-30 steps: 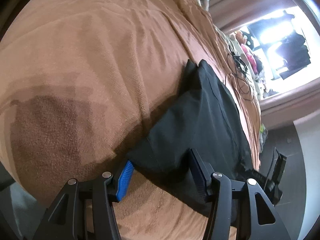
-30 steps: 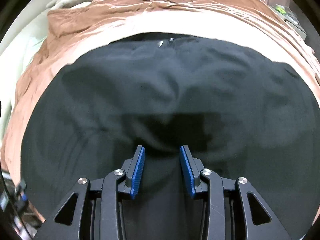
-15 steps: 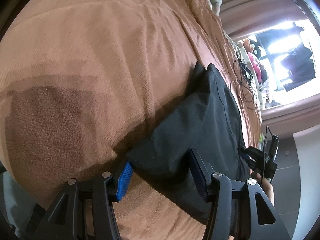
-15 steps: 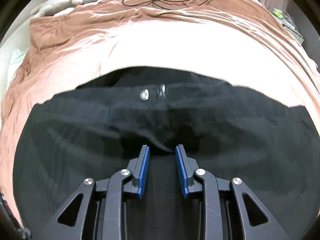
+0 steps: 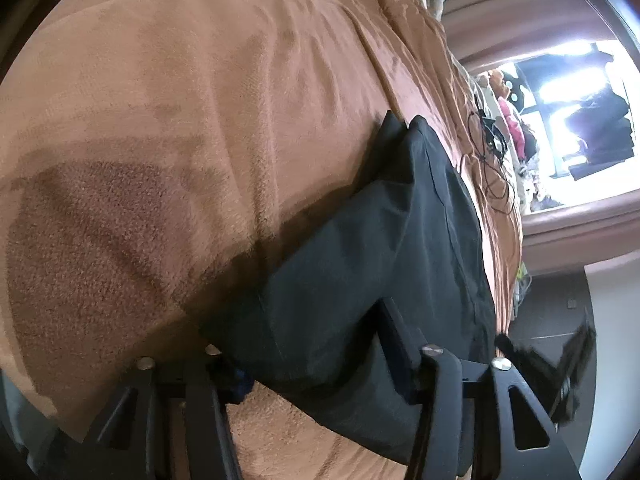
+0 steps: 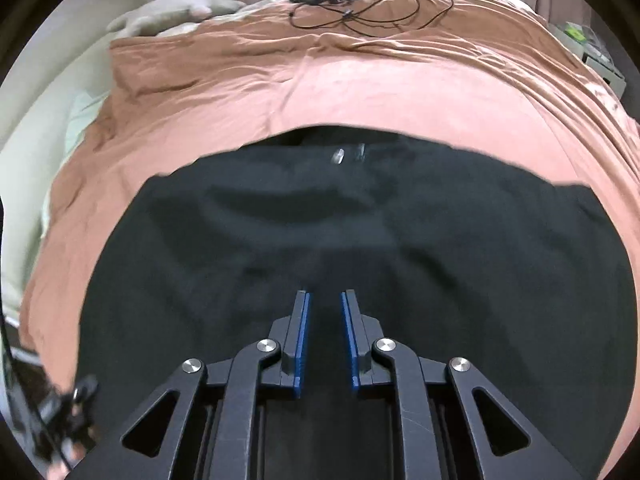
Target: Fold large clothes
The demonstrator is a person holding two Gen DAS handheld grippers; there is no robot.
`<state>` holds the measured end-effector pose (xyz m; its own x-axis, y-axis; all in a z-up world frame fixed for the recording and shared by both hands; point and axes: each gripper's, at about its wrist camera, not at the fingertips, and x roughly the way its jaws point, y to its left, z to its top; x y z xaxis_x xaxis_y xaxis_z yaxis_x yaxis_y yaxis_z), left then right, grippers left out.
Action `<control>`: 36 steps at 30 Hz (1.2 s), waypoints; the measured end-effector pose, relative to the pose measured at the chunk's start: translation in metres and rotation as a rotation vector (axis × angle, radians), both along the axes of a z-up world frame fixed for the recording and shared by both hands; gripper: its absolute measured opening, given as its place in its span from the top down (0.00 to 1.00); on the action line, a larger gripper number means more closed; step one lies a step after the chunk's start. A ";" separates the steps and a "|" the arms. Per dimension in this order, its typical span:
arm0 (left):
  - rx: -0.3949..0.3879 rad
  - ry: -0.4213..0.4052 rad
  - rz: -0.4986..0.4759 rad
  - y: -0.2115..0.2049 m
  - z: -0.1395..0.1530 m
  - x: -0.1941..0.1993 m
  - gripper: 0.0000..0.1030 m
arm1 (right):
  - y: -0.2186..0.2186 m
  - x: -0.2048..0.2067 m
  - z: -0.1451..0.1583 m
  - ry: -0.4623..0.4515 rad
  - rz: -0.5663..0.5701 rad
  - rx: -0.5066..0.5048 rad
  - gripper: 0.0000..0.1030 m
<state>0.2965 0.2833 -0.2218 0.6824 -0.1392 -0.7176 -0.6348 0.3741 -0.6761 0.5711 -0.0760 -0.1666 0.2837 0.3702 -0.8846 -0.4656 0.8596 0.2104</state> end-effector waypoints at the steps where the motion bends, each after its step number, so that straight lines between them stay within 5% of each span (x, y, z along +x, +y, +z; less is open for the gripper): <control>1: 0.007 0.002 0.006 -0.001 0.002 -0.001 0.71 | -0.008 -0.011 0.001 0.015 0.000 0.021 0.84; 6: 0.082 -0.026 0.007 -0.013 0.028 -0.003 0.86 | -0.031 -0.053 0.001 0.039 0.019 0.061 0.84; 16: 0.118 -0.141 -0.029 -0.028 0.079 0.006 0.88 | -0.063 -0.108 -0.012 0.088 0.010 0.135 0.83; 19: 0.139 -0.166 -0.049 -0.036 0.094 0.011 0.88 | -0.067 -0.118 -0.018 0.103 0.001 0.157 0.68; 23: 0.167 -0.191 -0.082 -0.049 0.114 0.018 0.88 | -0.066 -0.125 -0.029 0.106 0.006 0.174 0.67; 29: 0.210 -0.250 -0.151 -0.077 0.150 0.033 0.89 | -0.084 -0.122 -0.071 0.163 -0.072 0.258 0.84; 36: 0.279 -0.312 -0.273 -0.138 0.194 0.062 0.90 | -0.095 -0.118 -0.070 0.203 -0.037 0.319 0.86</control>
